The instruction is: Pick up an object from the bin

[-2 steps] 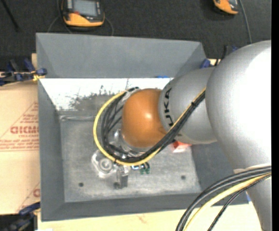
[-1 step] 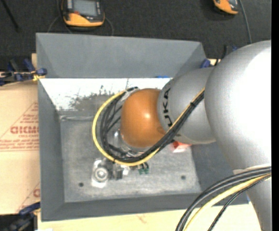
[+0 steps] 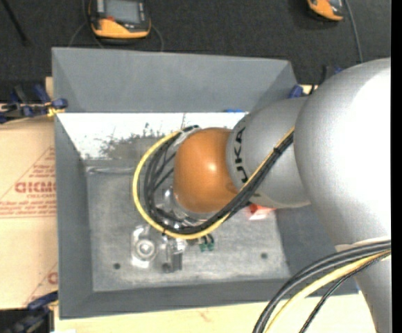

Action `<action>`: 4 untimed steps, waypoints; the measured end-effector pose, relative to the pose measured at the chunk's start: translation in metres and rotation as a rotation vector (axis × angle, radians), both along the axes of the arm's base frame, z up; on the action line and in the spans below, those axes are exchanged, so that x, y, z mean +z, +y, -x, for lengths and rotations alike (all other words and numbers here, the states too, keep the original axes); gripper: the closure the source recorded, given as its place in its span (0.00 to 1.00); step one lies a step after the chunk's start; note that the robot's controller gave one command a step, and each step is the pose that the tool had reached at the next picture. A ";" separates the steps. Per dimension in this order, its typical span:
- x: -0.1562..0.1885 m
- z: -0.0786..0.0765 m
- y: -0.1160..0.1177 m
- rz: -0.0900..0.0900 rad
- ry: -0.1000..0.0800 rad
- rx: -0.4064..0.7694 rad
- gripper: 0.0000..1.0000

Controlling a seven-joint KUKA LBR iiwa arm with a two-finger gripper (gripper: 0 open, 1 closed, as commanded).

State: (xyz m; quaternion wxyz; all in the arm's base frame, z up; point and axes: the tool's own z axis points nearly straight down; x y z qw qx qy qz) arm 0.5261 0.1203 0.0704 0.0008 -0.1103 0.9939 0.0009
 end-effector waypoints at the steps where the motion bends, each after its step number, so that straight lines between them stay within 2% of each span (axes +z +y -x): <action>1: 0.000 -0.019 0.047 0.001 -0.005 0.459 0.00; 2: 0.000 -0.019 0.046 0.000 -0.003 0.454 1.00; 3: 0.000 -0.019 0.046 0.000 -0.002 0.452 0.00; 4: 0.000 0.025 0.083 0.001 0.000 0.921 0.00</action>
Offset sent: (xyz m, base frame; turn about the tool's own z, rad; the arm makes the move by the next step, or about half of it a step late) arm 0.0176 0.0466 -0.0004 -0.4601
